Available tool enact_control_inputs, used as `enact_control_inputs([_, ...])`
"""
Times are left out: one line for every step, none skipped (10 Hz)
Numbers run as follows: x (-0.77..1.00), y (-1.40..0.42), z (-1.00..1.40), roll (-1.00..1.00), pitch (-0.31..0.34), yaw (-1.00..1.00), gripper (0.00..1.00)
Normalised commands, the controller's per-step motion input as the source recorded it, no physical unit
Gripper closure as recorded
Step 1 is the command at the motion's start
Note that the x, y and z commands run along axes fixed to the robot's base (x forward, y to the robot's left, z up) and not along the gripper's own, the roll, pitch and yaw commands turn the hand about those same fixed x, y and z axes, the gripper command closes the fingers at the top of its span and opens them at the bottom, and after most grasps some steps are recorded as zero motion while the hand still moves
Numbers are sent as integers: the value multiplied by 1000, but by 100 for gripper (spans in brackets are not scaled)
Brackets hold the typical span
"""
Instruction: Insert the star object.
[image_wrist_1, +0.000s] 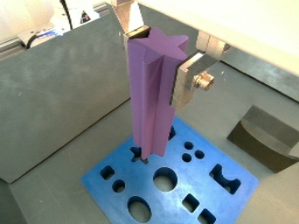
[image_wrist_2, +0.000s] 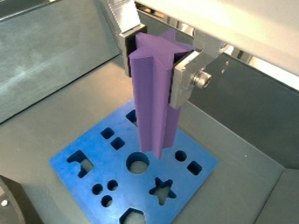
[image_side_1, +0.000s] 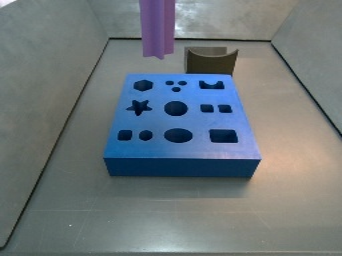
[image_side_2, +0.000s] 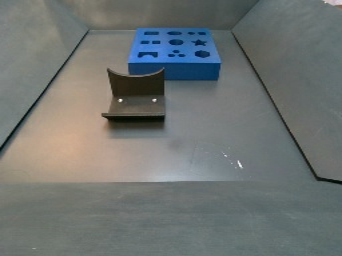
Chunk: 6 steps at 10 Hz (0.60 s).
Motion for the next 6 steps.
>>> enact_control_inputs([20, 0, -17, -19, 0, 0, 100])
enact_control_inputs([0, 0, -577, 43, -57, -354, 100])
enact_control_inputs([-186, 146, -957, 59, -27, -571, 100])
enact_control_inputs([-263, 189, -994, 46, -20, -503, 100])
enact_control_inputs([-269, 209, -989, 37, -41, -446, 100])
enact_control_inputs([-306, 260, -986, 16, -89, -286, 100])
